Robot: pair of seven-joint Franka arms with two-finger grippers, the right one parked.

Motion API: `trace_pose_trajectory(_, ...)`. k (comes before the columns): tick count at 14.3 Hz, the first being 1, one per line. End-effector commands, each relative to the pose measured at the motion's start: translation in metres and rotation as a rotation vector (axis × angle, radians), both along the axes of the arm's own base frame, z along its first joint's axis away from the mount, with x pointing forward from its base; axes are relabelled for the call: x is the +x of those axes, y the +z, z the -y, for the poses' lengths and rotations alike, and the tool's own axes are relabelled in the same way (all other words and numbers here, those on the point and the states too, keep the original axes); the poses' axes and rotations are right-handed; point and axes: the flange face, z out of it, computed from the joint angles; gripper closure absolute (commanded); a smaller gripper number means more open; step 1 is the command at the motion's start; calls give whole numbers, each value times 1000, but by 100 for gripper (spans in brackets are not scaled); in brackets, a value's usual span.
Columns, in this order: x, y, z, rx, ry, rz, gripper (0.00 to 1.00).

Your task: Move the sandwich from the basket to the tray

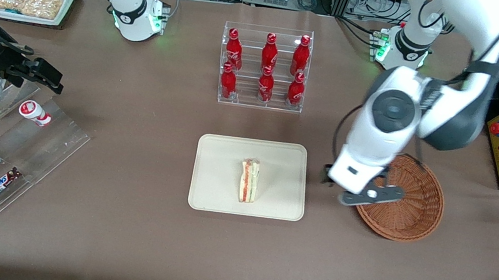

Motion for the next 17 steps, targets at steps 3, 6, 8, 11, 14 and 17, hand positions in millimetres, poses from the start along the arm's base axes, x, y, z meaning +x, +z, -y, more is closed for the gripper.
trace_pose_trajectory(3, -39, 25, -80, 16, -102, -39, 0)
trace_pose_trajectory(6, -49, 63, -129, 14, -216, -81, 0)
trace_pose_trajectory(8, -53, 92, -154, -31, -248, -78, 0)
trace_pose_trajectory(11, -56, 141, -178, -77, -365, -122, 0)
trace_pose_trajectory(14, -56, 160, -196, -103, -422, -118, 0)
trace_pose_trajectory(17, -55, 159, -192, -123, -423, -111, 0)
